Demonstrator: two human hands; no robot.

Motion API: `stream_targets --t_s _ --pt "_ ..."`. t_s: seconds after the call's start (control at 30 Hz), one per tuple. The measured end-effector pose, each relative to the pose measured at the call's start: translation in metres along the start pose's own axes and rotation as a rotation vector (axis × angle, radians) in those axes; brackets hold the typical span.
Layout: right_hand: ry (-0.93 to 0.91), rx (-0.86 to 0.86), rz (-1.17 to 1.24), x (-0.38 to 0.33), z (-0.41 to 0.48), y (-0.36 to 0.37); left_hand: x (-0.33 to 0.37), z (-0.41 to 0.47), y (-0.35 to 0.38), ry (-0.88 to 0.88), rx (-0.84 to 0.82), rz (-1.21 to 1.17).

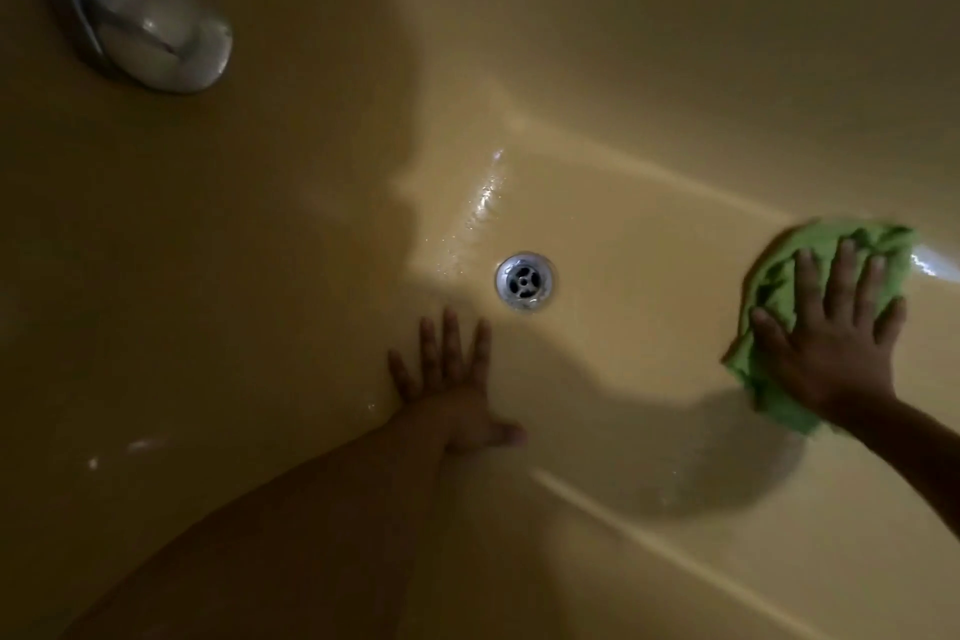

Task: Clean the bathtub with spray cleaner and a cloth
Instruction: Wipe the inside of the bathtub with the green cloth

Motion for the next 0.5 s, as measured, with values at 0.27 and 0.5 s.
stream_targets --t_s 0.27,0.5 --pt "-0.120 0.128 -0.064 -0.138 0.074 -0.039 0.005 0.007 -0.004 0.021 0.016 -0.016" --pt "-0.497 0.051 -0.190 -0.268 0.071 -0.024 0.007 0.005 -0.007 0.036 0.067 -0.024"
Point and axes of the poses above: each hand's wrist, its own z-axis towards the middle knuckle, its own y-axis out of the palm, x = y × z, the point moved 10 cm from there along z, towards the middle knuckle, and after that the axes turned 11 degrees about -z, right-handed, at the moved point
